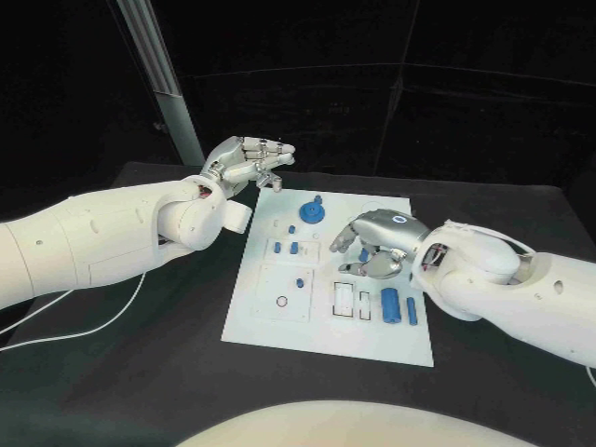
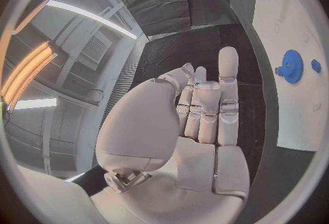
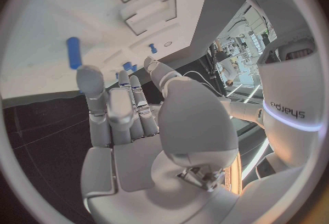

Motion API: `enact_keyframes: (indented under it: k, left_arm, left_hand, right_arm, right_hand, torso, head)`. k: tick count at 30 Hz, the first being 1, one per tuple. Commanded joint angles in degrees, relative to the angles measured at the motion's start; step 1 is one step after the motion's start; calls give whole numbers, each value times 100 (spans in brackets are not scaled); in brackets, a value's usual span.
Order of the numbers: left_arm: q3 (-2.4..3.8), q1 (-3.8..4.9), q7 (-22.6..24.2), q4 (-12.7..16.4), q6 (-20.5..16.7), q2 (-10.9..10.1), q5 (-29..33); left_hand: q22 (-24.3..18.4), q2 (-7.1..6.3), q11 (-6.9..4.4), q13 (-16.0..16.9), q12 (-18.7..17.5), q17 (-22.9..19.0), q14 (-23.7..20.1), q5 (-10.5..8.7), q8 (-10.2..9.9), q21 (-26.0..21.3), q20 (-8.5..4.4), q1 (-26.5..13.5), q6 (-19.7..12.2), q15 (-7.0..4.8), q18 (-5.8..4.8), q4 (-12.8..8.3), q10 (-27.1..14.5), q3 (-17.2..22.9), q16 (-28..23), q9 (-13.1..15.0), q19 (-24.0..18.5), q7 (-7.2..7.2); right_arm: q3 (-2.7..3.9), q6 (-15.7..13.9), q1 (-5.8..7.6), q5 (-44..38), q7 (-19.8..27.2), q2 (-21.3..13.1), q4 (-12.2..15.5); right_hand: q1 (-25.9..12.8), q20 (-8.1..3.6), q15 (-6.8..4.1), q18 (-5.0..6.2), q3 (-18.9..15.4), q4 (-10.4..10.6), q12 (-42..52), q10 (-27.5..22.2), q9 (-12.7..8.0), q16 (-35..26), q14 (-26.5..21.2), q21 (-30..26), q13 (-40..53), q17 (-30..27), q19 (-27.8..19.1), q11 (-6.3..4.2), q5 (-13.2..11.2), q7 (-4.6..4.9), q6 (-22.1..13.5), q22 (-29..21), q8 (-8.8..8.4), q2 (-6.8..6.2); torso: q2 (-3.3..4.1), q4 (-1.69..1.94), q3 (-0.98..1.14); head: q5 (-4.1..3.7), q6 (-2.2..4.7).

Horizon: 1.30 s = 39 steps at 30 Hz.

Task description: Assemble the parts on the task board

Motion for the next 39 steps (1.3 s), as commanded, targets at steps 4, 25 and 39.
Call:
enact_keyframes:
  k: [4,25,39]
  left_arm:
    - [2,10,2,-18,95,-6,20]
    - [0,6,-4,-52,124,41,20]
    - [0,6,-4,-59,130,52,20]
  left_hand:
    - [-7,8,7,9,20,-4,-40,11,38,-29,15,-66,-47,-17,97,6,-33,29,9,-6,-40,-6]
    - [-6,2,10,10,30,-18,-49,11,44,-30,17,-76,-57,-16,97,2,-44,34,3,-6,-43,-4]
    - [-3,0,15,14,48,-16,-56,10,57,-33,21,-107,-70,-11,97,7,-60,42,6,-5,-49,1]
  right_arm:
    - [5,227,130,653,-225,-338,14]
    - [7,353,178,-1,-507,-78,-347]
    - [2,1124,168,-208,-575,79,-477]
  right_hand:
    - [78,2,6,24,-313,-35,-19,-182,4,-93,-56,-192,6,-152,-144,3,158,-42,19,-248,19,-93]
    - [334,20,23,63,-679,-20,103,-352,-3,-249,-94,-403,16,-449,-222,19,103,-34,-98,-526,9,194]
    - [505,-42,-46,20,-538,-54,330,104,29,-171,-32,-223,2,-345,-41,-63,72,-77,223,-287,99,369]
  torso:
    - [-26,-46,-23]
    - [-9,-36,-18]
    - [-21,-36,-18]
  head:
    - [-15,-21]
    - [-22,-18]
    - [7,-93]
